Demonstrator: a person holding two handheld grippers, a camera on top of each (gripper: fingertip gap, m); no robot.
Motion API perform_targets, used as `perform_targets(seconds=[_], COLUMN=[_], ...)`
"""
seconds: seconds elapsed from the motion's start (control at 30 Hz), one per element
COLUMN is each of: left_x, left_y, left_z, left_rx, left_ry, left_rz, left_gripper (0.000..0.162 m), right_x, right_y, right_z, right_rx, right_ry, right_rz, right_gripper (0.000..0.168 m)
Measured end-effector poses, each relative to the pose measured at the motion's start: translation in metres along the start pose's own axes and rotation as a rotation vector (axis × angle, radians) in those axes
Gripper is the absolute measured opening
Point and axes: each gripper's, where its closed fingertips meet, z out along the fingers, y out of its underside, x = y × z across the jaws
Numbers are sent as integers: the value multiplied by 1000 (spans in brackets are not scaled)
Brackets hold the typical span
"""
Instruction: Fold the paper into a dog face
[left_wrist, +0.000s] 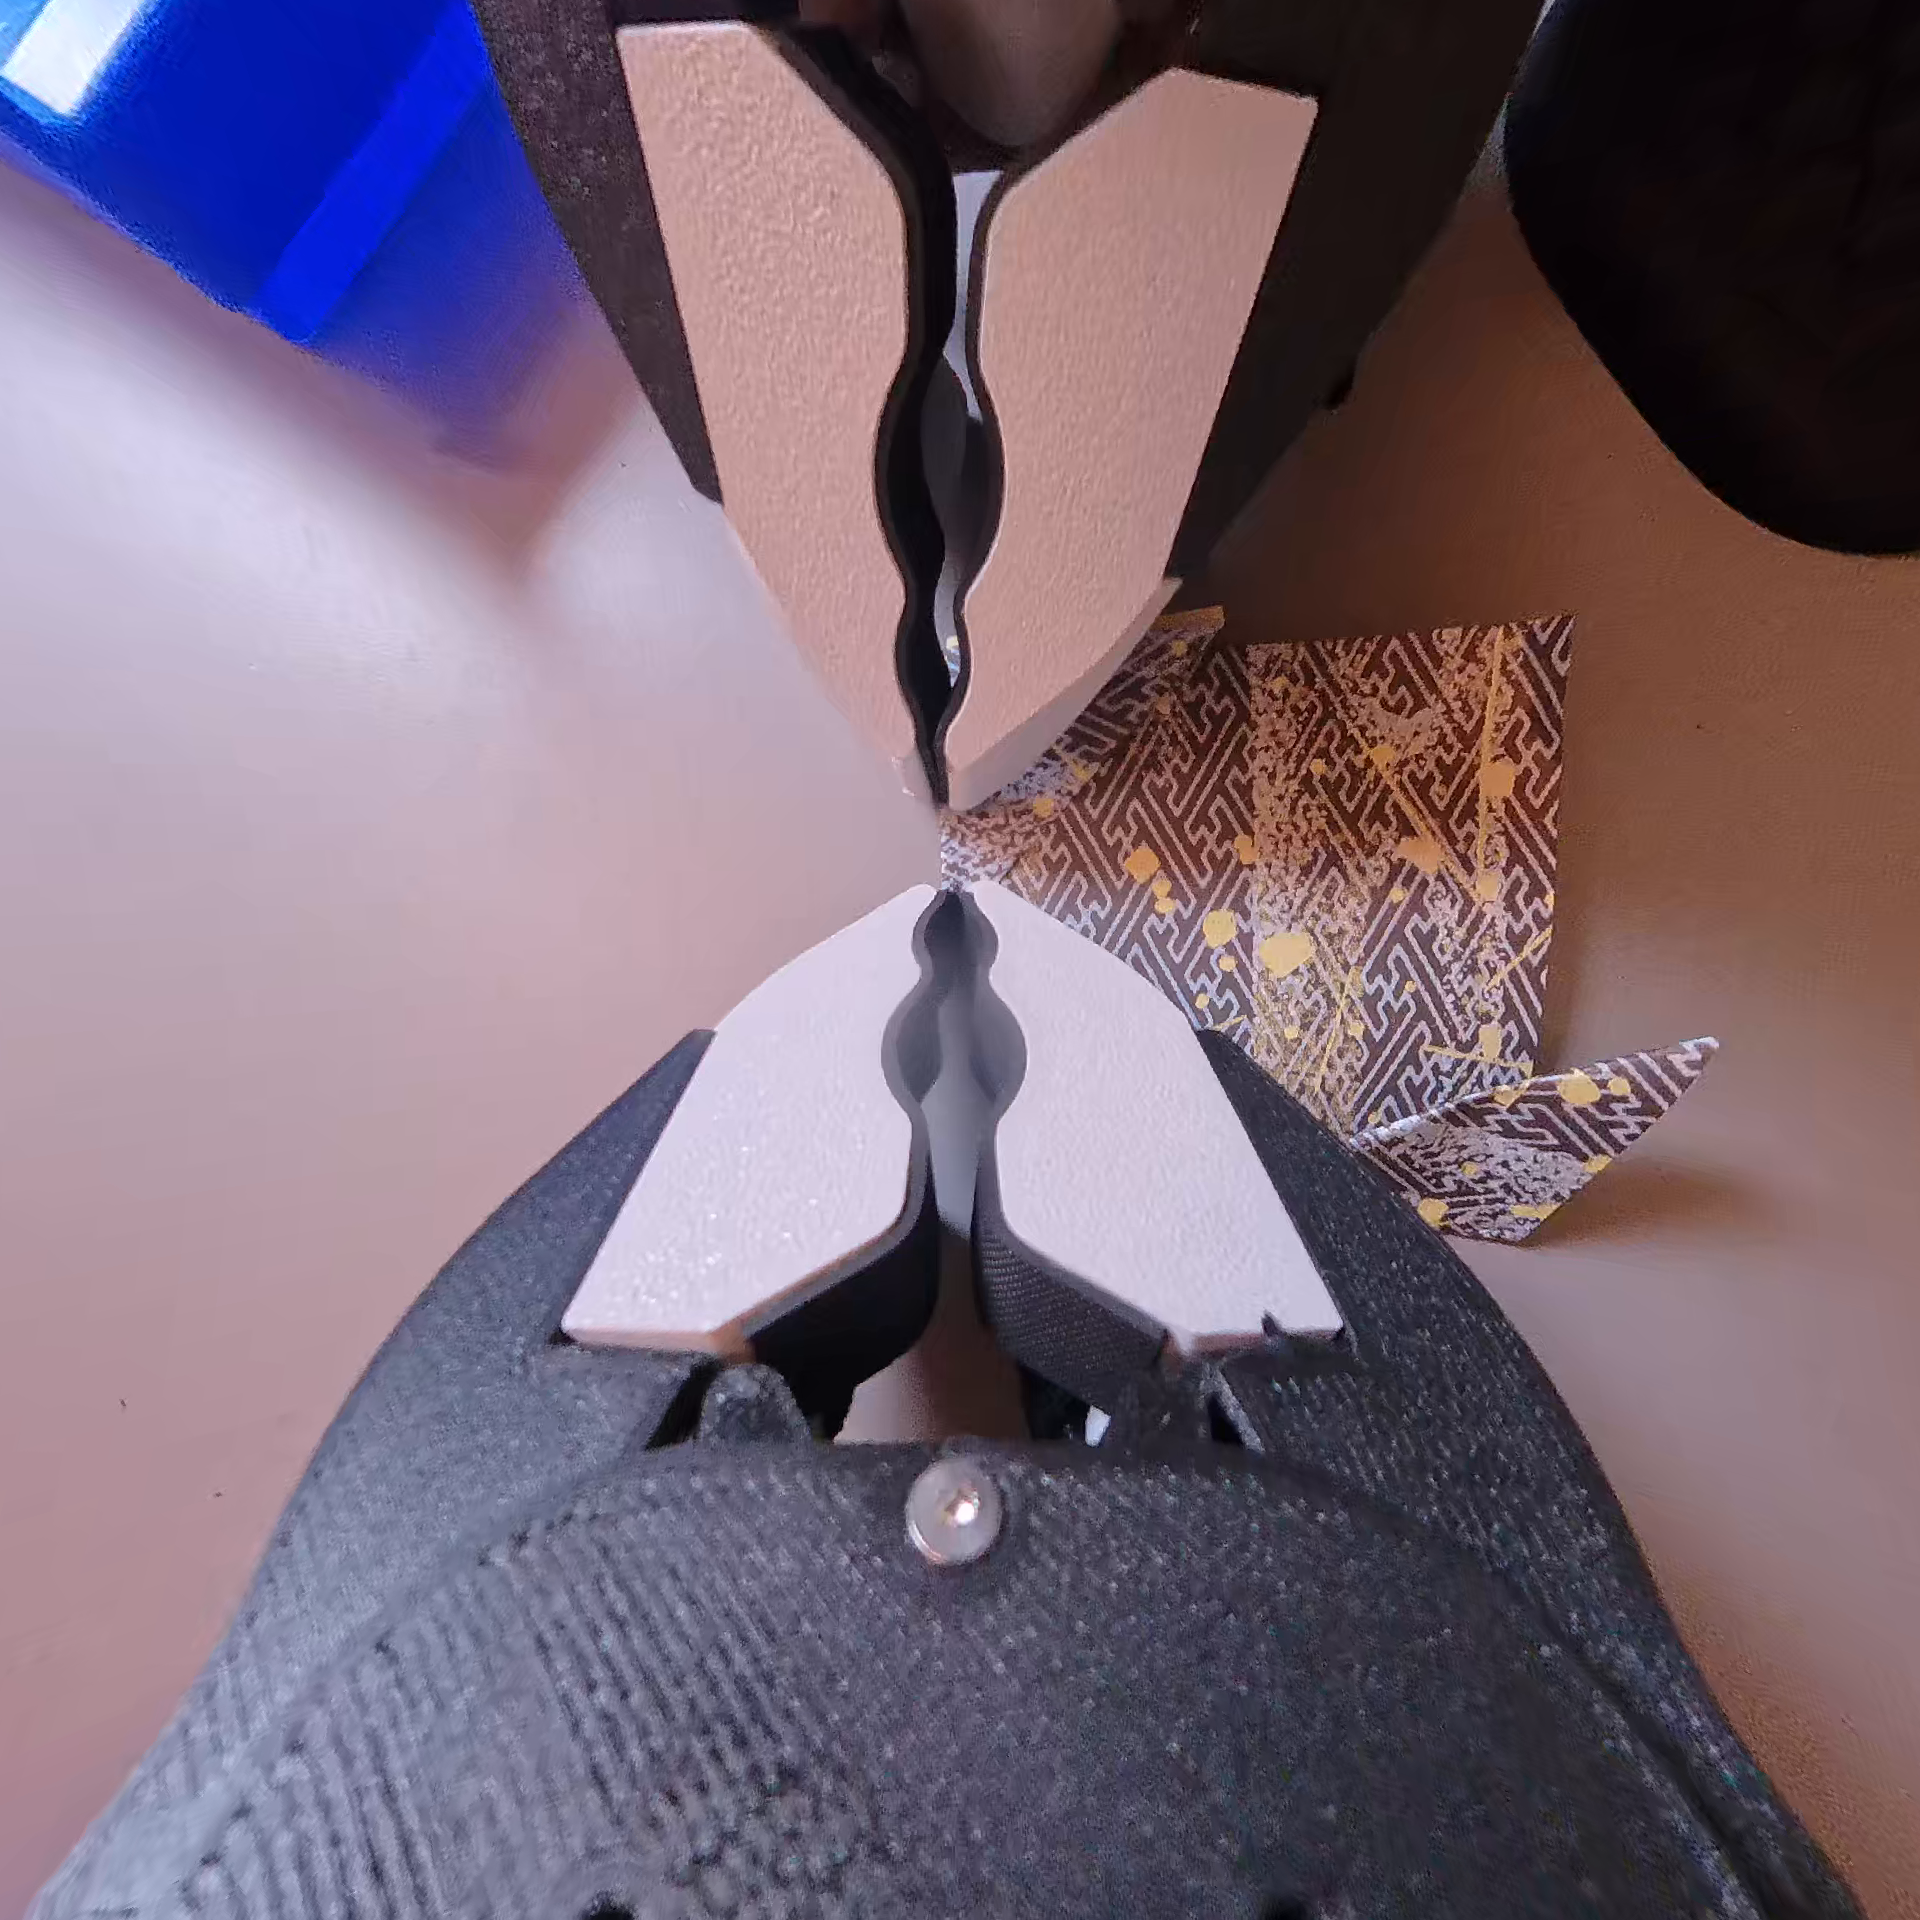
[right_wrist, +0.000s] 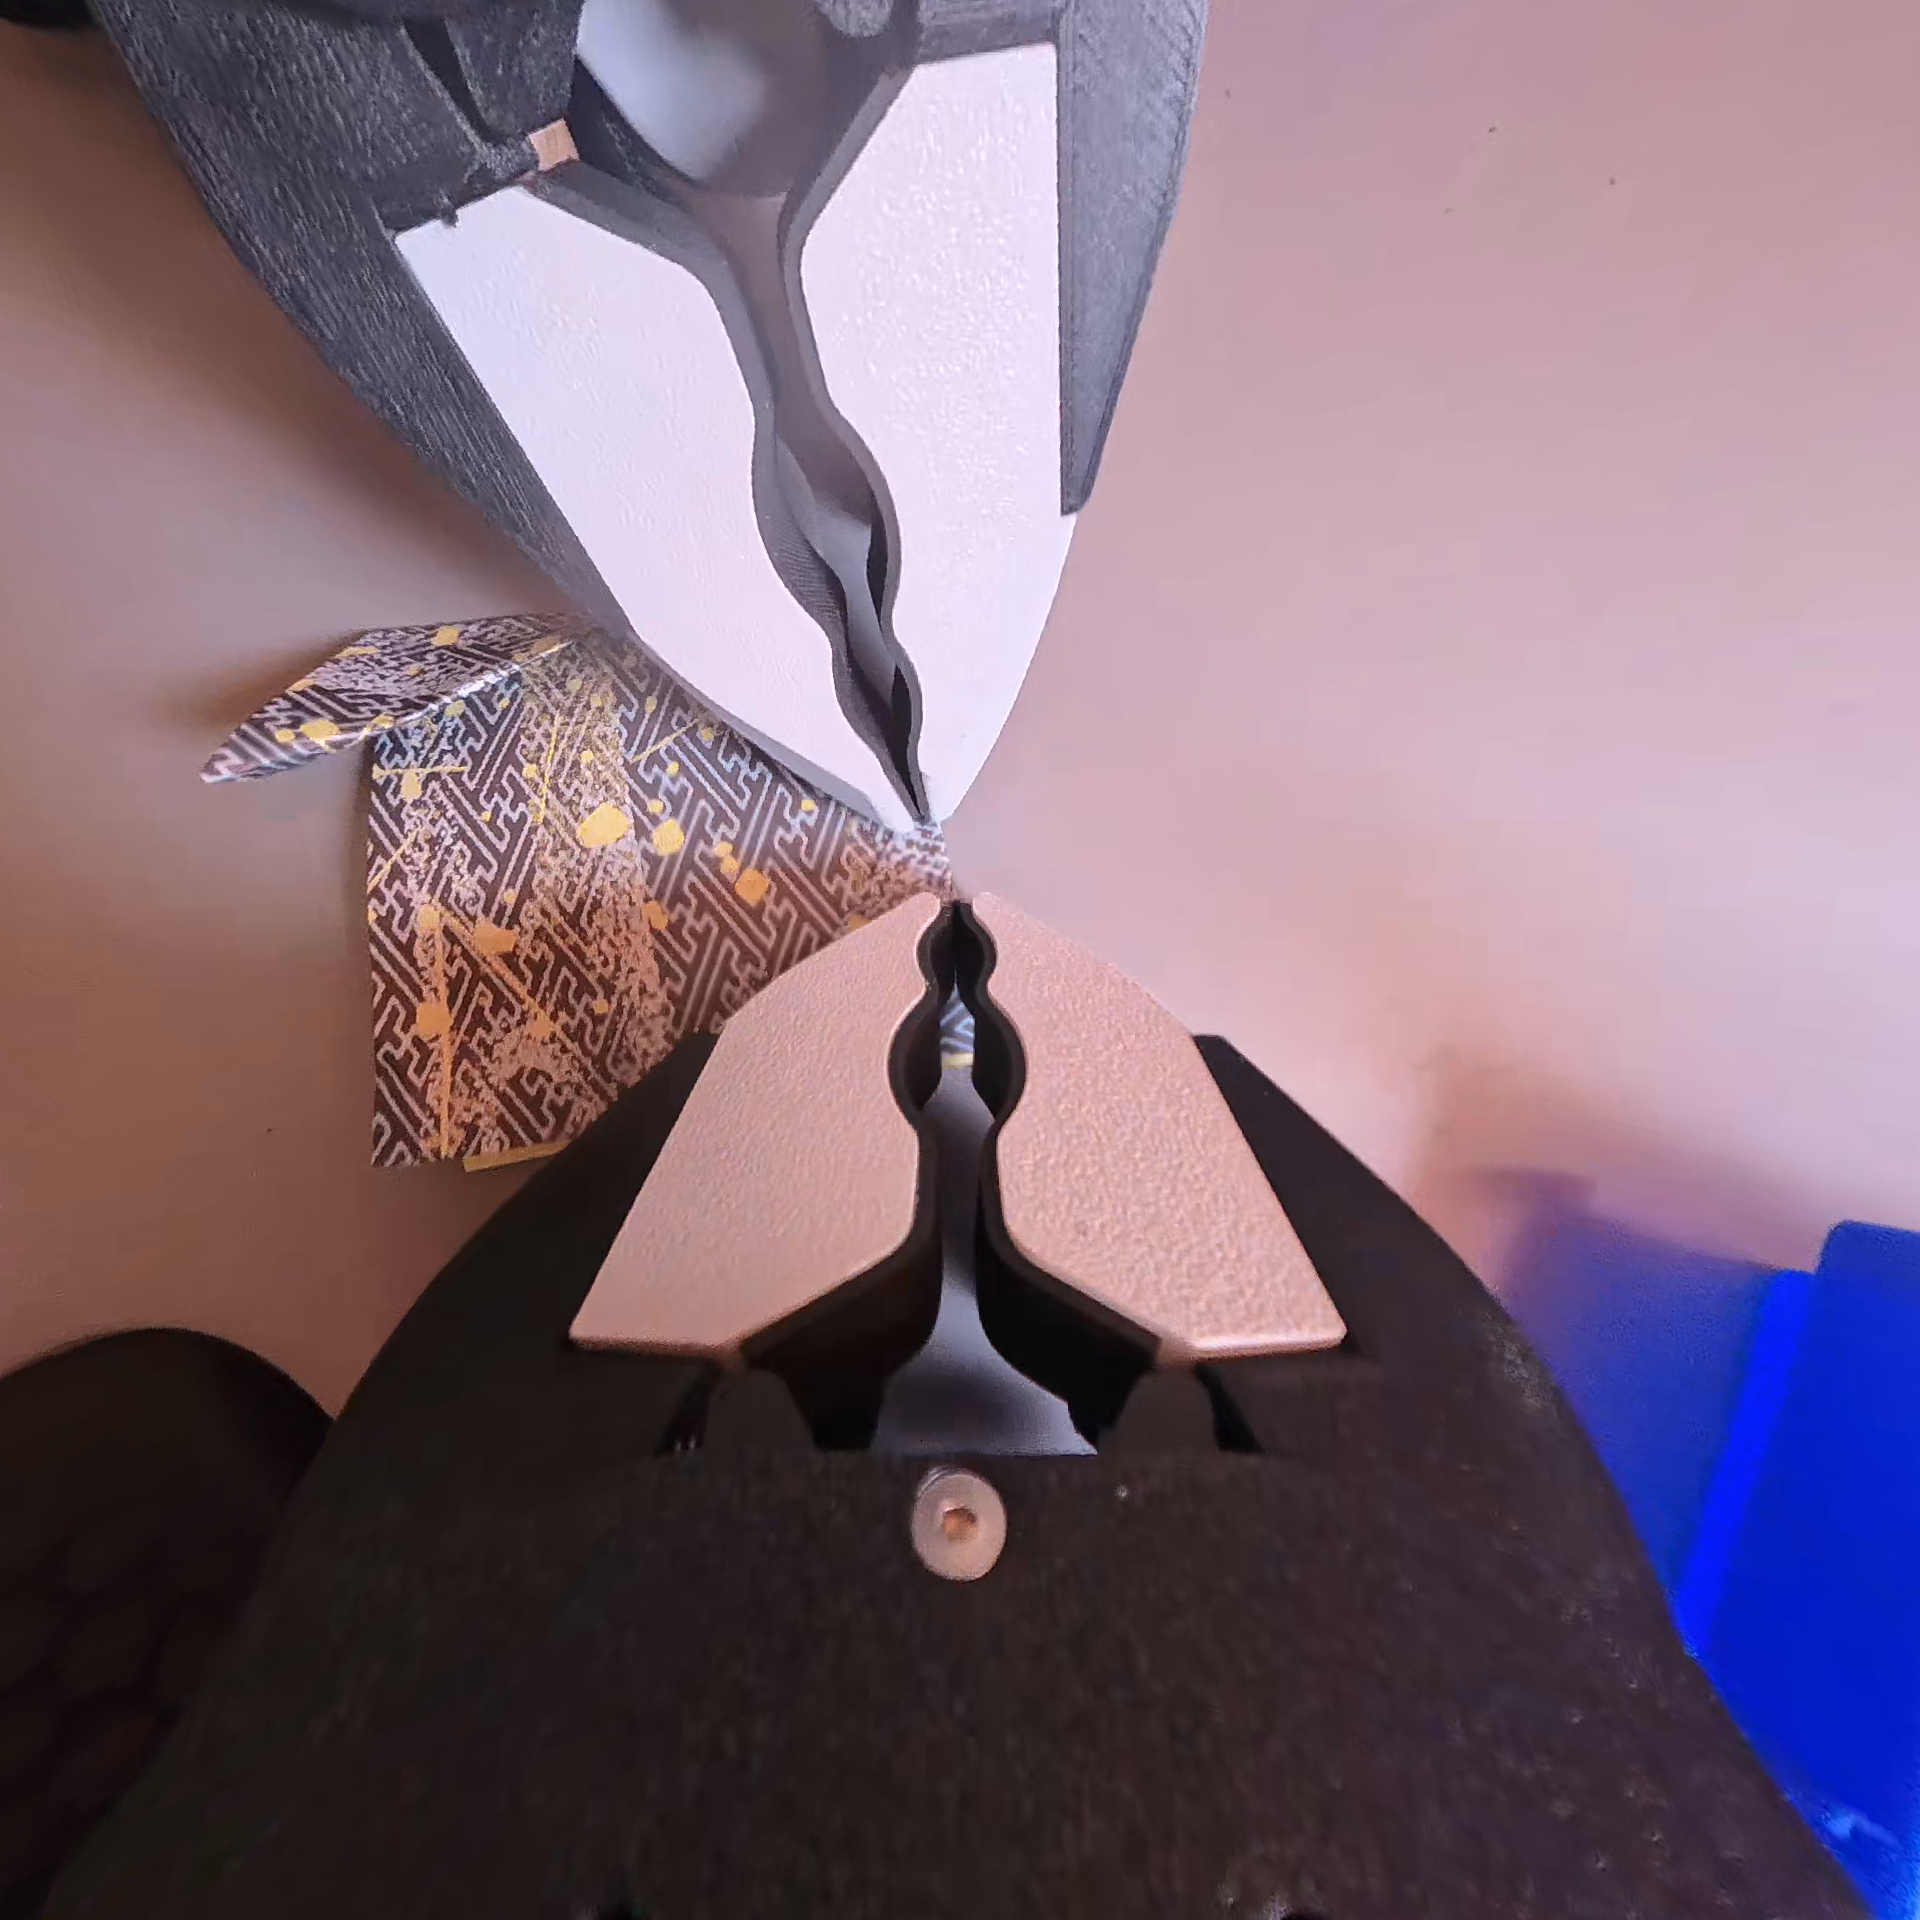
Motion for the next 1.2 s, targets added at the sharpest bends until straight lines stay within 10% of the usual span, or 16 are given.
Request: perform_targets(seconds=[0.83,0.93,1.2], left_x=[0,2,-22], left_y=[-2,-3,-12], left_z=[0,0,-58], left_rx=[32,47,272], left_ry=[30,78,70], left_rz=[147,221,30], left_gripper=[0,0,0], right_x=[4,-3,0], right_y=[-3,0,8], right_z=[-46,-30,-8], right_rx=[143,60,-43], right_ry=[19,-7,92], right_rz=[150,125,138], right_gripper=[0,26,10])
